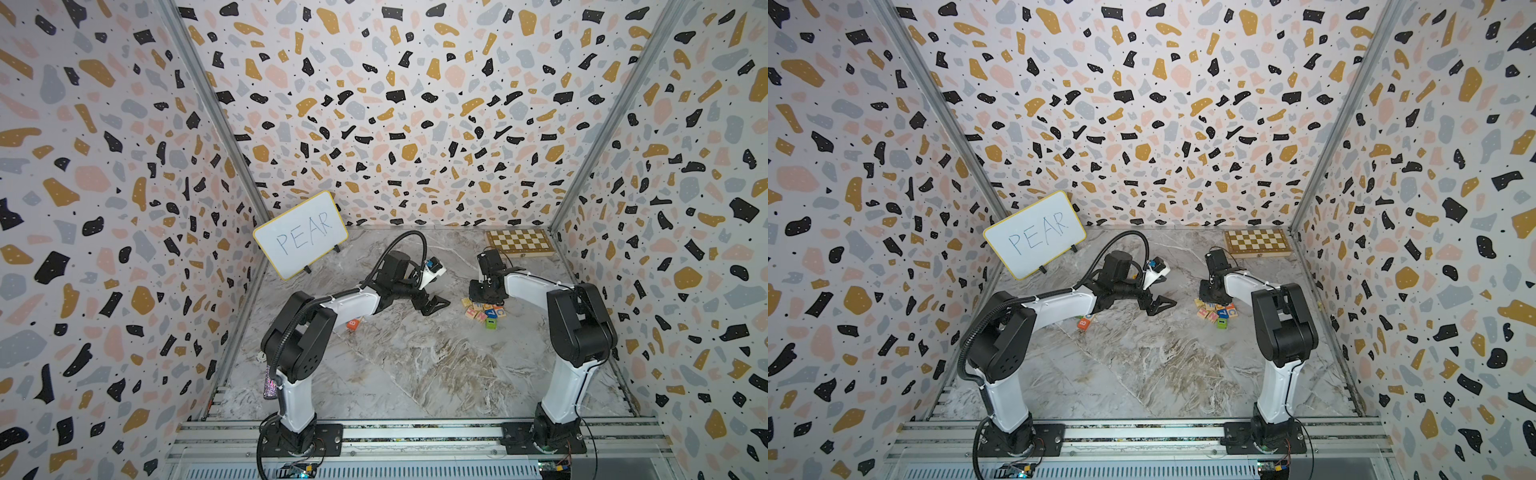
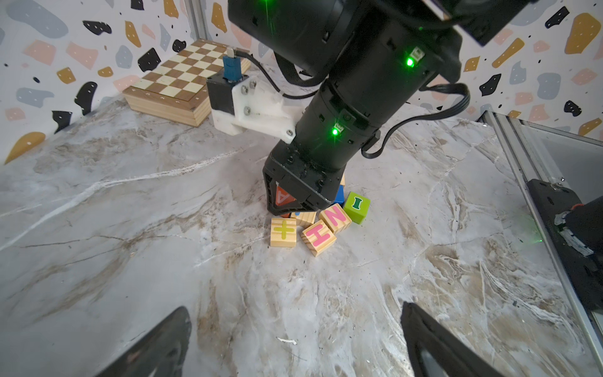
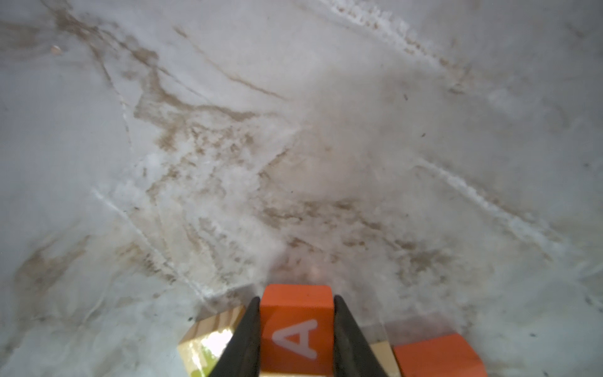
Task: Spell the uppercase word “pear” with letter blocks
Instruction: Pick up the letter block from the center of the board.
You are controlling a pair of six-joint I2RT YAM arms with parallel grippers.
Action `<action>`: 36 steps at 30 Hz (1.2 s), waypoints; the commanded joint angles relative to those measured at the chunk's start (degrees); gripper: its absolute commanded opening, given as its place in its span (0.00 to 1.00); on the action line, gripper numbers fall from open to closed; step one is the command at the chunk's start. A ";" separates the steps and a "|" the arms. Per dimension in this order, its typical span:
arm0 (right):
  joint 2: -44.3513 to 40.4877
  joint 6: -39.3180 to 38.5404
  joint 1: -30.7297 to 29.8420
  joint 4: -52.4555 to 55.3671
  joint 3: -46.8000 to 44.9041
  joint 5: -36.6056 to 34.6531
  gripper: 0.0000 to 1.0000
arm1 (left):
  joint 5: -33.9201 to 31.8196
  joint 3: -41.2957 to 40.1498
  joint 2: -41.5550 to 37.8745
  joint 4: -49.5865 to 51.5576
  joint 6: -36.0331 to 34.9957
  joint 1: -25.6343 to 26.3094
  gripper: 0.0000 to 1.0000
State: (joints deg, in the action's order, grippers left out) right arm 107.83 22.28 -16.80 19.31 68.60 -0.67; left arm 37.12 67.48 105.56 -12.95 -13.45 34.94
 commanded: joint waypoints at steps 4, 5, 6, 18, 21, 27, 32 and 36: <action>-4.95 0.88 -2.15 1.17 3.07 -0.77 0.22 | -5.34 -4.13 -11.54 -1.35 0.02 0.13 0.99; -4.70 0.87 -2.80 1.62 3.80 -0.94 0.22 | -6.24 -5.18 -13.07 -1.00 -0.08 0.05 0.99; -4.47 0.89 -3.49 1.84 4.36 -0.98 0.22 | -7.25 -6.07 -14.28 -0.65 0.00 0.04 0.99; 5.69 0.64 -10.77 5.33 16.12 -0.41 0.22 | -13.66 -15.51 -20.65 -1.43 5.28 -6.39 0.99; 8.59 -0.36 -12.15 6.11 19.23 -0.34 0.22 | -16.20 -16.19 -20.91 -0.85 5.46 -7.16 0.99; 13.75 -1.77 -13.42 7.95 25.77 0.40 0.22 | -18.14 -17.90 -21.27 -1.77 6.02 -8.41 0.99; 18.02 -2.63 -14.12 10.37 31.74 1.16 0.23 | -17.82 -19.01 -21.92 -2.05 6.25 -9.05 0.99; 20.39 -2.77 -15.09 11.88 35.10 1.20 0.22 | -17.53 -19.97 -22.28 -2.35 6.12 -9.05 0.99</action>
State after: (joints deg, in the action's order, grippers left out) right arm 128.09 20.34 -31.07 27.90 100.90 0.38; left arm 19.40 48.23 84.79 -12.34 -7.73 26.24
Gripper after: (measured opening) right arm 0.327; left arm 0.991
